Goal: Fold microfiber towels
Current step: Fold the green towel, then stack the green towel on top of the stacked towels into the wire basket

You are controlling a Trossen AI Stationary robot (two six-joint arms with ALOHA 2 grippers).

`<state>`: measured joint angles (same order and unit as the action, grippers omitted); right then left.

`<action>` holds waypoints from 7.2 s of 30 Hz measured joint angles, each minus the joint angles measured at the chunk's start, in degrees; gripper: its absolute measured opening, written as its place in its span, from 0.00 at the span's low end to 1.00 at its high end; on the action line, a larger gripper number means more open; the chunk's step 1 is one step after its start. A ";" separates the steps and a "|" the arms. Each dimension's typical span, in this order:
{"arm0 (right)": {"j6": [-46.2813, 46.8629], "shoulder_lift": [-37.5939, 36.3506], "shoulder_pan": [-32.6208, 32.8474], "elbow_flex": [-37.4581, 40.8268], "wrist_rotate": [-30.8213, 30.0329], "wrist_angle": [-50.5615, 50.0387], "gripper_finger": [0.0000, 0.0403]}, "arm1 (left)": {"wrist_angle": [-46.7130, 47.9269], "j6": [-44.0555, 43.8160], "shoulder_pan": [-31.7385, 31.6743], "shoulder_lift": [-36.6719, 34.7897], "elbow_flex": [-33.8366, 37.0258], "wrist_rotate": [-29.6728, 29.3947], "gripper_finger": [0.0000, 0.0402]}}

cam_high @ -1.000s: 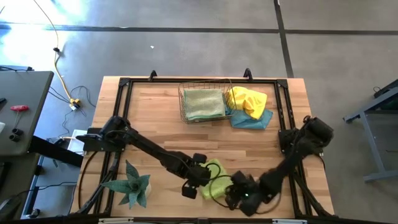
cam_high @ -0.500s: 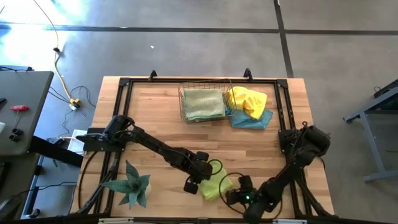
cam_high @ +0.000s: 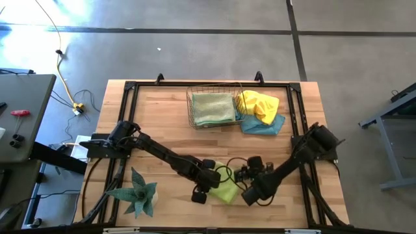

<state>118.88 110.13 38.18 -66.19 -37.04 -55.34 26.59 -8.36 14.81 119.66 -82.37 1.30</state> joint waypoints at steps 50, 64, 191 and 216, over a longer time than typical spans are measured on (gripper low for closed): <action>3.61 2.27 2.26 2.31 5.45 30.33 0.44 | 1.83 -1.44 -0.30 0.68 -0.14 3.13 0.20; -20.25 -9.22 -5.13 6.49 13.58 28.09 0.44 | 0.49 -6.61 -1.03 1.53 -0.19 2.57 0.20; -0.81 -7.01 -3.54 24.54 11.41 68.18 0.62 | -8.32 -3.72 -5.31 -3.67 8.13 -0.48 0.20; -4.62 -3.70 -8.27 22.29 7.65 60.97 0.11 | -9.85 -7.14 -5.29 -3.69 7.98 0.31 0.20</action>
<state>114.26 106.43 29.91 -43.90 -29.39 5.63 16.73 -15.50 9.52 115.96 -74.39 1.61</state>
